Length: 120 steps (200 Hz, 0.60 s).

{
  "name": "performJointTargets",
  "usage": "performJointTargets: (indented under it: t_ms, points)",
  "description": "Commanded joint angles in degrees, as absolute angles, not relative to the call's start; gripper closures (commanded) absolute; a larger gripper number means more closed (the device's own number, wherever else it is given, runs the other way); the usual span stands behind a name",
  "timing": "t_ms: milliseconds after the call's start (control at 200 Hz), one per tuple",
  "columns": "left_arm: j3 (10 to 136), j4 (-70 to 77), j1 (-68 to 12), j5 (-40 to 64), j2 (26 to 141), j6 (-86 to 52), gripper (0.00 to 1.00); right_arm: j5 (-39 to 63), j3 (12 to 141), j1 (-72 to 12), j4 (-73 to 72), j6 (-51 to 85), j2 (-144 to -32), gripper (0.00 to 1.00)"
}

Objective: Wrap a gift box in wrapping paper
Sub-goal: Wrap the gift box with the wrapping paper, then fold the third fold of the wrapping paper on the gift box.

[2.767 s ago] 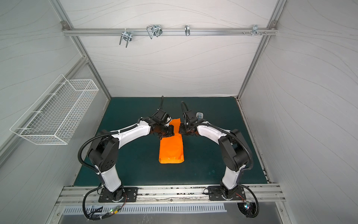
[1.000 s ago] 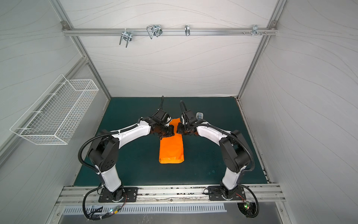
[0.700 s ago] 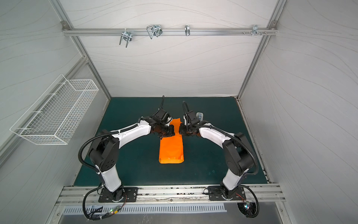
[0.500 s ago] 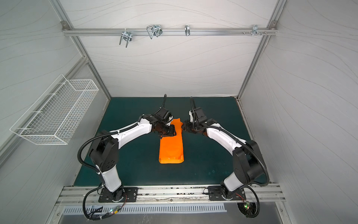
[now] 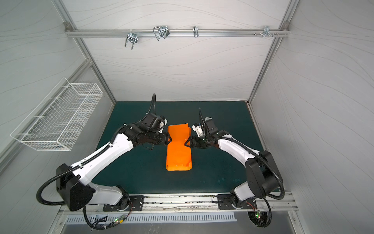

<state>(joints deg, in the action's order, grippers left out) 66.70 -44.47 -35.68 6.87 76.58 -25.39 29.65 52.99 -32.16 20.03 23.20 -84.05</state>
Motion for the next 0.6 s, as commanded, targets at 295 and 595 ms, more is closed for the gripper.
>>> performJointTargets:
  t_ms: [295,595]
  points:
    - [41.8,-22.3,-35.6,12.7,68.5,-32.2,0.49,30.0,46.0,-35.7,17.2,23.5,-82.1,0.33]
    - [39.4,-17.0,-35.5,14.0,67.6,-31.9,0.48,28.8,44.4,-35.6,14.3,24.5,-84.7,0.36]
